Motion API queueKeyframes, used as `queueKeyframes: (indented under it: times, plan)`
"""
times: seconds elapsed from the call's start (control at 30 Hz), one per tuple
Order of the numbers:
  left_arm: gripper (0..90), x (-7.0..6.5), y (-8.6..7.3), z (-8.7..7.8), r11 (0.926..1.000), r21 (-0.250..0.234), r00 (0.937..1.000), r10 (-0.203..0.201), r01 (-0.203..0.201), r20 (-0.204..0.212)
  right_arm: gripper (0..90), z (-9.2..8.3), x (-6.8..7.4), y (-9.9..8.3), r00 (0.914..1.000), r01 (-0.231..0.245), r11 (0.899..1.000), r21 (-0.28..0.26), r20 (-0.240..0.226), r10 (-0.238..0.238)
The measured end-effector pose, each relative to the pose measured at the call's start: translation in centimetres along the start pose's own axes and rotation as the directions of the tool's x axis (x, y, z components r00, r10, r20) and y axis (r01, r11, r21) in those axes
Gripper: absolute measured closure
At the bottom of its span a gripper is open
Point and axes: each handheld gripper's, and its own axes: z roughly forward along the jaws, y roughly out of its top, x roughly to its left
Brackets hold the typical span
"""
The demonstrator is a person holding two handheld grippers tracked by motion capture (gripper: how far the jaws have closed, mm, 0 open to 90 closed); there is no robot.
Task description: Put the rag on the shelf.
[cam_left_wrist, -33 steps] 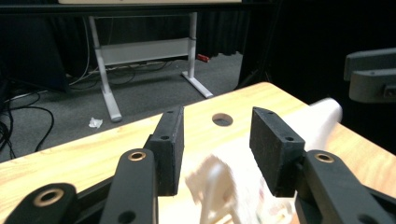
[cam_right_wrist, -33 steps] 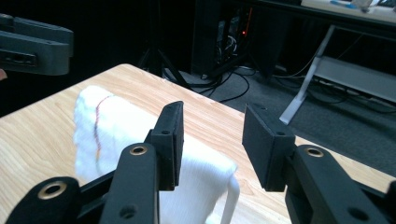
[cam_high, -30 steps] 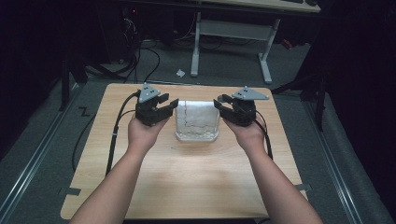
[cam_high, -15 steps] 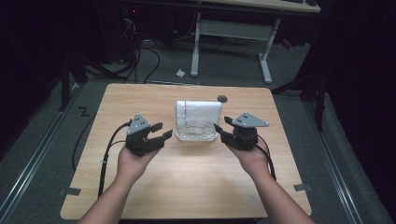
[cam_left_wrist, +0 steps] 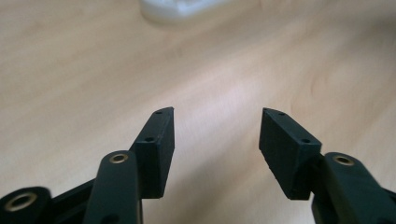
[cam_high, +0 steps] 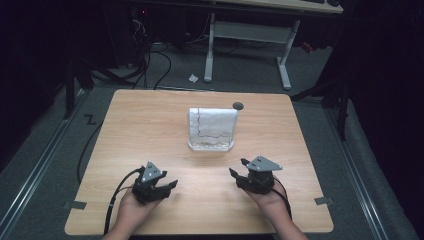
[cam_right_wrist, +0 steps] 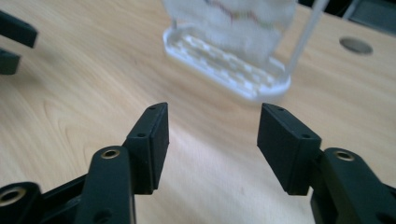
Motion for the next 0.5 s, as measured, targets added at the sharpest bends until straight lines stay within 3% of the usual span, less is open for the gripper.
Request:
queueKeyframes:
  times: [0.07,0.13,0.2,0.23,0.3,0.5]
  plan:
    - [44.5,-0.8,-1.2,-0.6,1.0,-0.006,0.9998,-0.001,0.002,0.019,44.6,-0.8,-0.1,-2.2,0.9996,-0.025,1.0,-0.002,0.01,0.025]
    - [45.0,-1.0,-1.5,-1.0,0.9998,-0.016,0.9995,-0.007,0.007,0.031,43.1,-1.2,-0.3,-3.6,0.9987,-0.048,0.997,0.055,-0.014,0.048]
    - [44.9,-0.8,-1.4,-1.1,0.9996,-0.027,1.0,0.004,-0.004,0.005,44.6,-1.6,-0.4,-4.3,0.9986,-0.051,0.997,0.056,0.014,0.051]
    - [44.9,-0.6,-1.4,-1.0,0.9996,-0.025,1.0,-0.009,0.009,-0.001,44.6,-1.7,-0.6,-4.5,0.9976,-0.069,0.996,0.062,0.01,0.069]
    - [44.9,-0.1,-1.3,-1.0,0.9973,-0.048,0.998,-0.054,0.056,0.032,44.6,-1.6,-0.7,-4.4,0.9961,-0.088,0.994,0.06,0.011,0.088]
    - [44.7,0.5,-1.4,-0.4,0.9967,-0.04,0.9967,-0.069,0.071,0.042,44.8,-0.9,-0.8,-4.6,0.9967,-0.081,0.994,0.074,0.005,0.08]
